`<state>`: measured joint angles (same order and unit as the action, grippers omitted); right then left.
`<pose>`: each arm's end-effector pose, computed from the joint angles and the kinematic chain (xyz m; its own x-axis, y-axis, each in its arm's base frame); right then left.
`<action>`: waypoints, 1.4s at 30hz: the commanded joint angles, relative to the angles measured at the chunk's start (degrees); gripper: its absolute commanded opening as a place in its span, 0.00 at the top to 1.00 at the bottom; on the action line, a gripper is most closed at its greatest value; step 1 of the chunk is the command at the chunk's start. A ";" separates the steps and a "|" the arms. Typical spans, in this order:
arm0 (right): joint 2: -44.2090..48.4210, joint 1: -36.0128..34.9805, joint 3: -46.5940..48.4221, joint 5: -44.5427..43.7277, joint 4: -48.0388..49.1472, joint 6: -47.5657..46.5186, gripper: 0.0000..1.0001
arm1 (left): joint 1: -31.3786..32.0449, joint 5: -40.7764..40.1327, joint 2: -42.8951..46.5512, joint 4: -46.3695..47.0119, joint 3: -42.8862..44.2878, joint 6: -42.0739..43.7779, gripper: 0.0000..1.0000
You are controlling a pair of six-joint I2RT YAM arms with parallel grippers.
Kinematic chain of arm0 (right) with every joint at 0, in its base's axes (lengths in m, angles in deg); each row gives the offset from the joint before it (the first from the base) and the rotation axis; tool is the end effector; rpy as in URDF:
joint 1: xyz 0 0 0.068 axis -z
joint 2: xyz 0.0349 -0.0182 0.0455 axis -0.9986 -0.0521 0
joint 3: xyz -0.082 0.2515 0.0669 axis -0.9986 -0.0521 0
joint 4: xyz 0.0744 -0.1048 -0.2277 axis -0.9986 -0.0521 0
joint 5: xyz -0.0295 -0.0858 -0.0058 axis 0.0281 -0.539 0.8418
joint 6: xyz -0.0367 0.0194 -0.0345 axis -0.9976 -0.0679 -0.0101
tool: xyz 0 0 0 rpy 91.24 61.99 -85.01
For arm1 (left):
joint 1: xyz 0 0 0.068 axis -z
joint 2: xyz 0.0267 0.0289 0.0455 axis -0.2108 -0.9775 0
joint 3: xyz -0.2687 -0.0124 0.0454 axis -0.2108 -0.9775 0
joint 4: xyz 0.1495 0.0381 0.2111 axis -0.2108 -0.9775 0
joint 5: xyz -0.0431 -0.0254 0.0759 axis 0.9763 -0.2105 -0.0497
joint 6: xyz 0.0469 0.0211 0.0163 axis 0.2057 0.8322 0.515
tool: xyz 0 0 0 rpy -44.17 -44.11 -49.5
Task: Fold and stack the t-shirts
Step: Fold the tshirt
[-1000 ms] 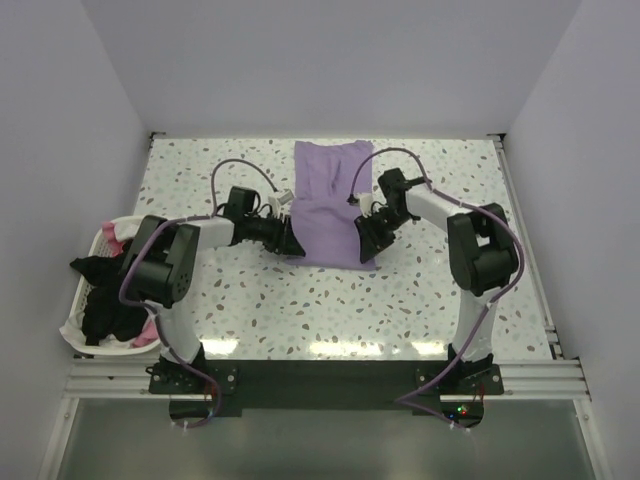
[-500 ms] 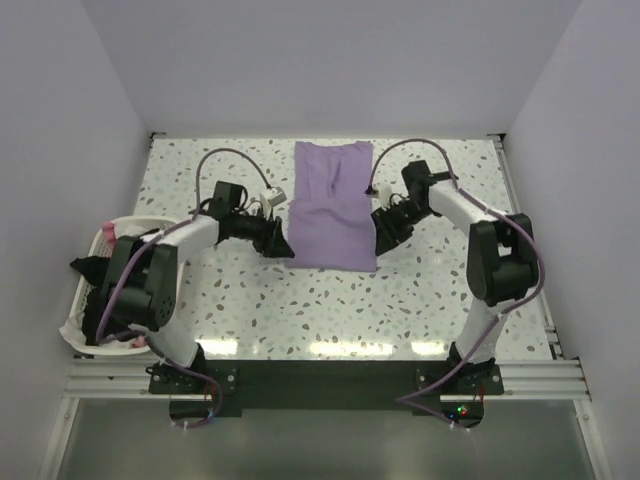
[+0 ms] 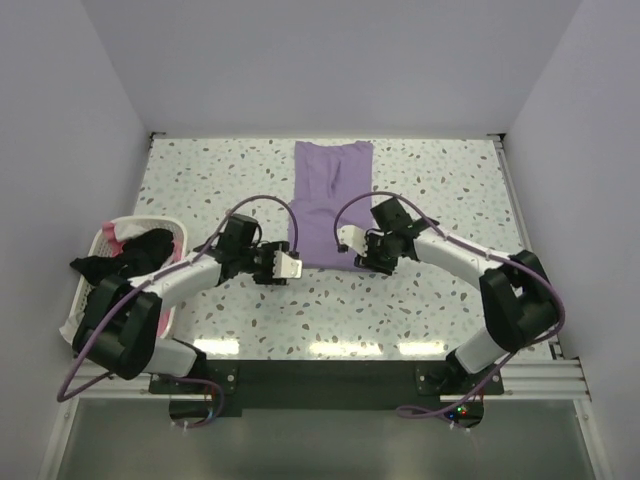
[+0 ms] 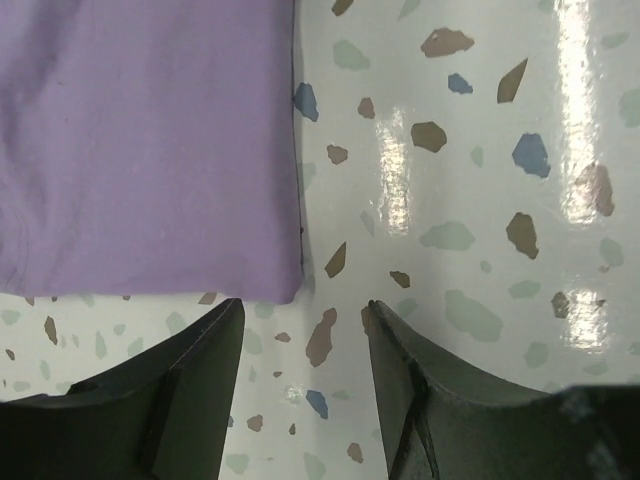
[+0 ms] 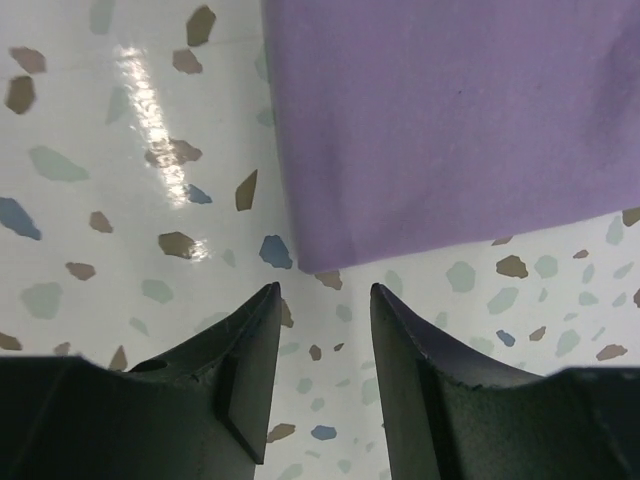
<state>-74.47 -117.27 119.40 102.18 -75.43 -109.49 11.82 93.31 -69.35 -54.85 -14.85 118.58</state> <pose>0.2574 0.1597 0.1960 -0.0710 -0.8896 -0.4512 -0.9619 0.1808 -0.2051 0.2280 -0.1235 0.1754 0.2227 0.6910 -0.6877 0.9459 0.0175 0.3239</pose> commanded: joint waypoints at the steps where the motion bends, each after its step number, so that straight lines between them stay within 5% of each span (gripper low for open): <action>1: -2.69 -0.24 -0.70 -4.73 7.15 -5.32 0.57 | 0.88 -4.64 -2.28 8.63 -0.49 9.25 0.43; 12: -5.26 -0.50 -1.14 -3.06 6.89 -5.94 0.61 | 1.41 -5.87 -7.83 9.07 0.12 10.75 0.43; 19: -3.05 -0.50 -1.58 0.36 2.50 -7.61 0.54 | 1.85 -5.78 -8.62 9.07 0.21 11.98 0.44; 27: -5.69 -0.59 0.00 2.12 1.43 -7.96 0.53 | 2.91 -7.01 -11.17 9.34 1.71 11.63 0.60; 33: -9.64 -0.76 1.40 1.16 2.31 -7.08 0.67 | 3.34 -6.14 -11.44 8.28 1.97 11.63 0.71; 40: -9.91 -0.77 1.14 0.28 2.23 -6.56 0.99 | 3.78 -4.03 -11.26 3.28 5.74 4.34 0.97; 42: -9.21 -0.59 2.62 0.10 0.65 -5.50 1.00 | 3.79 -4.20 -11.00 2.05 6.36 3.02 1.00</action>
<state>-82.99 -117.76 120.56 101.83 -72.83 -115.93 15.25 86.84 -80.54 -50.04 -11.20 125.36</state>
